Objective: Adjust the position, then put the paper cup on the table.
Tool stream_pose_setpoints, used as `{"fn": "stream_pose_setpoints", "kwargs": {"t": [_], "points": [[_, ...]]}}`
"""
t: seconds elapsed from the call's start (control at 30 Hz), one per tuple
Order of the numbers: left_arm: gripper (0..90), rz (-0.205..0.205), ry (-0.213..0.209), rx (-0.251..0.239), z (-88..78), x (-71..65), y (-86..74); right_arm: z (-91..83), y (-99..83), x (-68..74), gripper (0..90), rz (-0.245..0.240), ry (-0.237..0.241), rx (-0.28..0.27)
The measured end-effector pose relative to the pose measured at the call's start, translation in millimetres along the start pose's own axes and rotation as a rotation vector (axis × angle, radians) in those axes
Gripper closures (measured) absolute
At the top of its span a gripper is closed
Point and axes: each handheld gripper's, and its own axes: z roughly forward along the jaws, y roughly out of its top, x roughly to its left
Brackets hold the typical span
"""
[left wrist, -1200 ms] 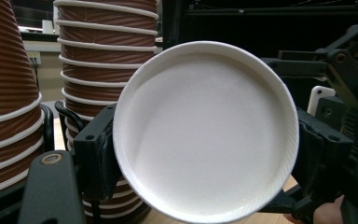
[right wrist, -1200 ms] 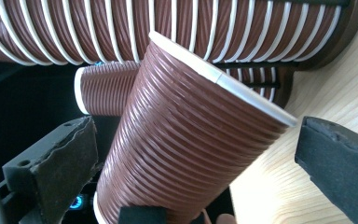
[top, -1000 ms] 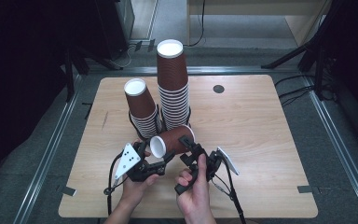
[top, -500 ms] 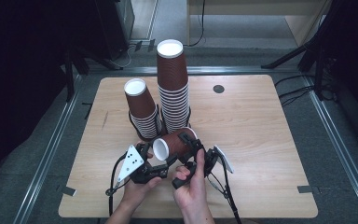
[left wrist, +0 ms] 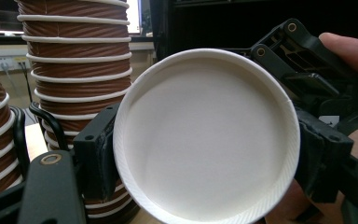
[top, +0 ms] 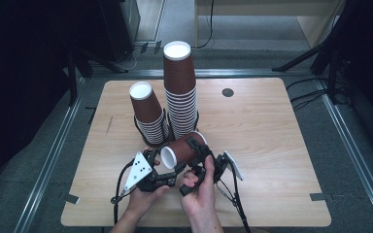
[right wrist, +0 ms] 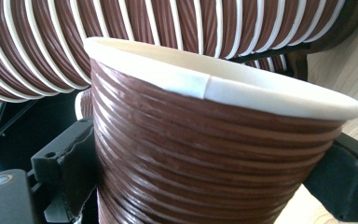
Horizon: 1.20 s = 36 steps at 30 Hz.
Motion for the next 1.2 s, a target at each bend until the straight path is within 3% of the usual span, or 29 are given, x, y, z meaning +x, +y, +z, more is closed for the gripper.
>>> {"fn": "stream_pose_setpoints", "kwargs": {"t": [0.3, 0.63, 1.0, 1.13, 1.2], "points": [[21.2, -0.025, -0.005, 0.043, 0.7, 0.6, 2.9, -0.3, -0.5, -2.2, 10.5, -0.020, 0.020, -0.012], [14.8, -0.088, -0.062, 0.037, -2.6, 3.8, 4.9, -5.6, 6.1, 2.6, 10.8, -0.074, 0.040, -0.044], [11.3, -0.114, -0.063, 0.050, -13.2, 9.4, 4.7, -12.7, 21.6, 10.6, 10.7, -0.159, 0.042, -0.110], [11.3, -0.128, -0.047, 0.051, -17.5, 13.9, 4.4, -15.1, 28.0, 12.8, 10.8, -0.204, 0.036, -0.138], [11.3, -0.138, -0.016, 0.053, -19.8, 17.2, 4.6, -16.7, 31.5, 13.2, 10.9, -0.221, 0.025, -0.142]]}}
